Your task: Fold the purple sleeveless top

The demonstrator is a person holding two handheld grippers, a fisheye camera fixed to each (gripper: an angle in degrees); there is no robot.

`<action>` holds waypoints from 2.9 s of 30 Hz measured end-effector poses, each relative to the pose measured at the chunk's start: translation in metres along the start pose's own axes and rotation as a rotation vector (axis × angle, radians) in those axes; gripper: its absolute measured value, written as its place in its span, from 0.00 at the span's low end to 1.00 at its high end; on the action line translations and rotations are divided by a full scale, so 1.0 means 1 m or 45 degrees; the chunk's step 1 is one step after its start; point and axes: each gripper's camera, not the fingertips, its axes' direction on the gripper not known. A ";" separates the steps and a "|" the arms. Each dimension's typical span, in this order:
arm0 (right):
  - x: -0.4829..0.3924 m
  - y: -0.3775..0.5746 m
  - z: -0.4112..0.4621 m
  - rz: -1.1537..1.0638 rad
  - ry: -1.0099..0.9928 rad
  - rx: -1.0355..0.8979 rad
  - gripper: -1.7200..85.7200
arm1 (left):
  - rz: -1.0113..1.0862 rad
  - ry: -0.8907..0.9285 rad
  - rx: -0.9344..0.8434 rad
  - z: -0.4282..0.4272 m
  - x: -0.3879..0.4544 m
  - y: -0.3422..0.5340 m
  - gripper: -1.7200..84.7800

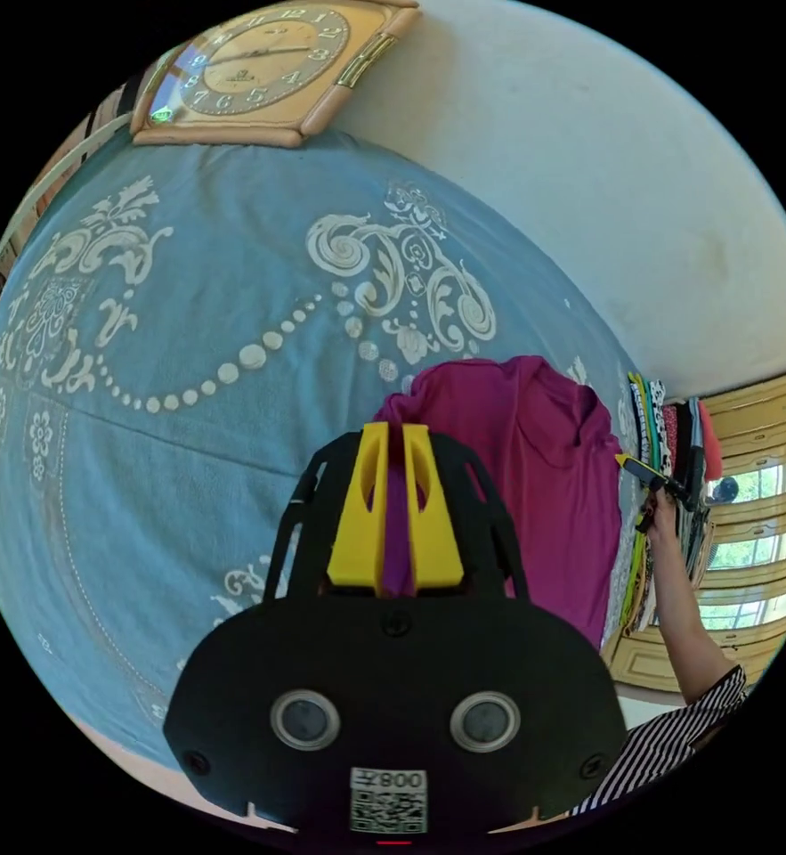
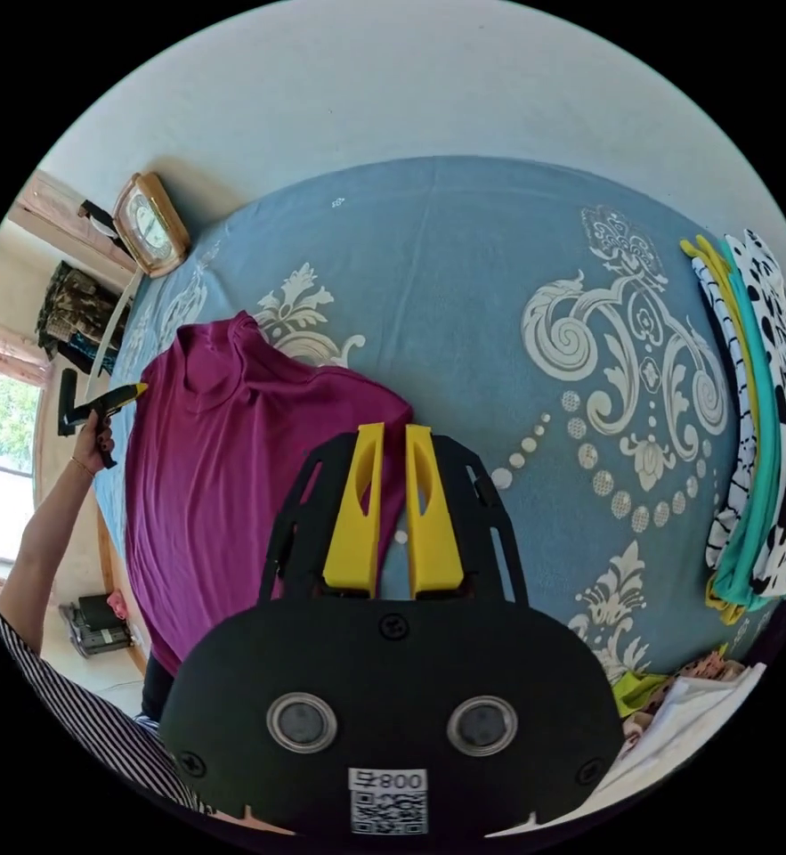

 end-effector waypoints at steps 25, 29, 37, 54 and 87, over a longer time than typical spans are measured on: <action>-0.105 -0.053 -0.004 -0.380 -0.071 0.188 0.02 | 0.357 0.045 0.145 0.125 0.101 -0.090 0.06; -0.120 -0.088 0.048 -0.373 -0.016 0.031 0.02 | 0.363 -0.088 0.050 0.186 0.128 -0.119 0.03; -0.077 -0.115 0.056 -0.209 -0.123 0.017 0.02 | 0.258 -0.003 0.099 0.238 0.129 -0.154 0.03; 0.053 0.166 -0.032 0.470 -0.305 0.591 0.09 | 0.897 0.508 -0.072 0.371 0.294 -0.131 0.11; -0.010 0.205 0.006 -0.074 -0.144 0.423 0.04 | 1.082 0.426 -0.167 0.542 0.379 -0.180 0.06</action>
